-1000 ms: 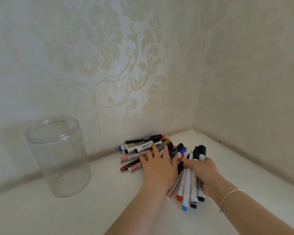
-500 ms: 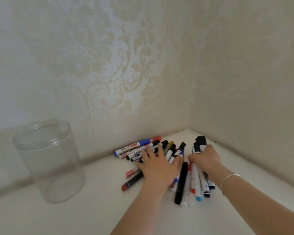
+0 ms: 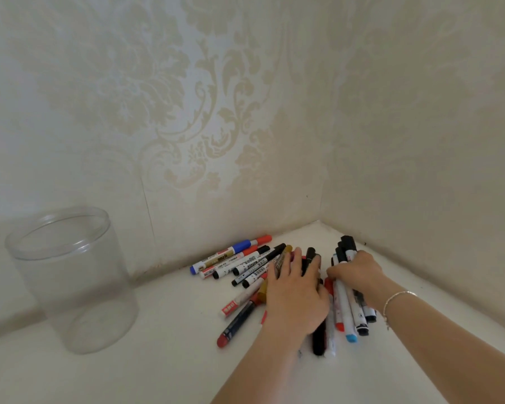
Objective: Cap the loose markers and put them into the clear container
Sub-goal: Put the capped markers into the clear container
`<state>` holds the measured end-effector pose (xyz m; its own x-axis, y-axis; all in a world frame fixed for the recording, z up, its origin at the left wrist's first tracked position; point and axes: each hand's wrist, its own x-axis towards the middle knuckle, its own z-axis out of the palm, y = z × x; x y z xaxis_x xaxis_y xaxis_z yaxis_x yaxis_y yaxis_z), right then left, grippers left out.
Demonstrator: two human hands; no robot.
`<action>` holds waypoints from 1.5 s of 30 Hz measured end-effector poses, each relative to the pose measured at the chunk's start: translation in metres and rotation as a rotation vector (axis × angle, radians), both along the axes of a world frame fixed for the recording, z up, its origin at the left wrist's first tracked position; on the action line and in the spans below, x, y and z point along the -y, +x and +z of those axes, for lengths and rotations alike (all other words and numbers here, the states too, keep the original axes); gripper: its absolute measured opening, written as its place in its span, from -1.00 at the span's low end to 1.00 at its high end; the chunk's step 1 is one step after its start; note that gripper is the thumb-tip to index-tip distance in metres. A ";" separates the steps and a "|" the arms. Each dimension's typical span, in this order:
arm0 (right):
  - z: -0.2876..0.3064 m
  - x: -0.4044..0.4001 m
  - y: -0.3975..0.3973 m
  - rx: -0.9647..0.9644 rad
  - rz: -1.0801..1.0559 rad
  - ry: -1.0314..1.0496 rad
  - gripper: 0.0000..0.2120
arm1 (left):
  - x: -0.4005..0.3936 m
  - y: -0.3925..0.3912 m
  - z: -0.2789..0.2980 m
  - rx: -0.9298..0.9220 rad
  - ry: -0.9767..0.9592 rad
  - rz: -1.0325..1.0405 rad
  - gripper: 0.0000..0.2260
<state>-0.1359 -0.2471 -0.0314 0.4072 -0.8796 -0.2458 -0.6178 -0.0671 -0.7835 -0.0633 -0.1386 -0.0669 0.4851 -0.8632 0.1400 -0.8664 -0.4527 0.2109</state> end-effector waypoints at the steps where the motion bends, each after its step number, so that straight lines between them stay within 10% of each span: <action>1: 0.001 0.002 0.001 -0.001 0.007 0.002 -0.64 | 0.003 0.000 -0.001 -0.011 0.019 0.037 -0.48; 15: 0.009 0.028 -0.012 -0.099 0.008 -0.006 -0.67 | 0.023 -0.013 0.011 -0.027 0.293 0.097 -0.39; 34: 0.023 0.032 -0.027 0.215 -0.142 0.121 -0.63 | 0.009 -0.015 0.014 -0.088 -0.092 0.069 -0.42; 37: 0.037 0.027 -0.019 0.497 -0.186 0.151 -0.68 | 0.009 -0.024 0.032 -0.514 -0.444 0.094 -0.43; 41: 0.060 -0.002 0.005 0.837 -0.210 0.094 -0.83 | 0.004 -0.027 0.056 -1.552 -0.941 0.340 -0.81; 45: 0.069 -0.052 0.026 0.969 -0.130 -0.037 -0.72 | -0.010 -0.021 0.063 -2.194 -1.121 0.290 -0.63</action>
<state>-0.1103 -0.1954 0.0371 0.3178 -0.9324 0.1725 0.2878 -0.0785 -0.9545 -0.0843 -0.1286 -0.0040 0.5366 -0.7738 -0.3365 0.8180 0.3790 0.4327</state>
